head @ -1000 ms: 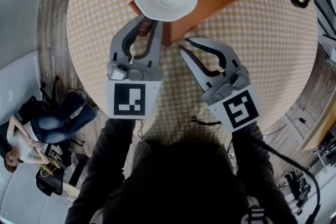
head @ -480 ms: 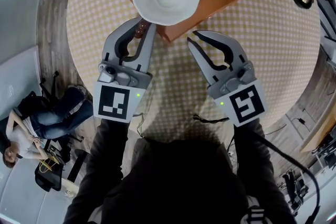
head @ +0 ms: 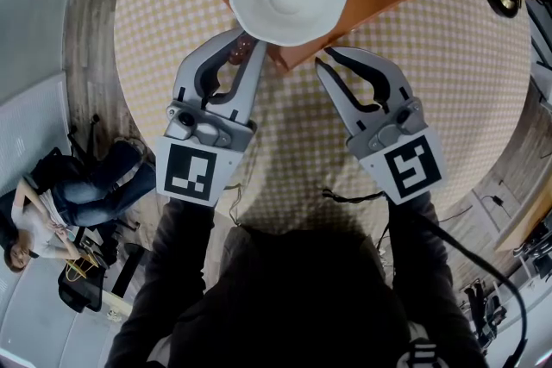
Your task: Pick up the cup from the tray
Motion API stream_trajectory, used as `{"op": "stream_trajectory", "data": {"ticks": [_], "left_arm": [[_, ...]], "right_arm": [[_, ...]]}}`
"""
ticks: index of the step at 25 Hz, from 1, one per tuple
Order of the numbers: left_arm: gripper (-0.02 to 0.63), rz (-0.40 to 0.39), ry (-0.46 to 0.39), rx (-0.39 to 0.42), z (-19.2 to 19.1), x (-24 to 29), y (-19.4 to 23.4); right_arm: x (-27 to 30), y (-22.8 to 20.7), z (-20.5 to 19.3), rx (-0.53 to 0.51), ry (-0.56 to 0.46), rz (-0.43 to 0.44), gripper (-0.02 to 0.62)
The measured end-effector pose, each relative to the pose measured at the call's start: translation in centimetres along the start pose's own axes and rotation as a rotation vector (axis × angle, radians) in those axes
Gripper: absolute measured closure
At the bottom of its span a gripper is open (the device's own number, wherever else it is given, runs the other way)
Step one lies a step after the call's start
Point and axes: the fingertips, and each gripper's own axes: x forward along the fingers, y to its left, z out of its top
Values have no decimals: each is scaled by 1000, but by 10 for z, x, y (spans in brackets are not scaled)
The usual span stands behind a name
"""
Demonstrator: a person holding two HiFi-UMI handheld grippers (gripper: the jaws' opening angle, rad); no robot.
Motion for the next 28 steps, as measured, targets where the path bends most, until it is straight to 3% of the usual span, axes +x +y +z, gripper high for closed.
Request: {"op": "stream_trajectory", "data": {"ticks": [12, 28], "left_arm": [[574, 50, -33, -13, 18, -16, 16], [574, 202, -14, -59, 3, -103, 35]], "right_arm": [[-1, 5, 14, -20, -22, 5, 546], [-8, 49, 23, -60, -22, 50, 546]]}}
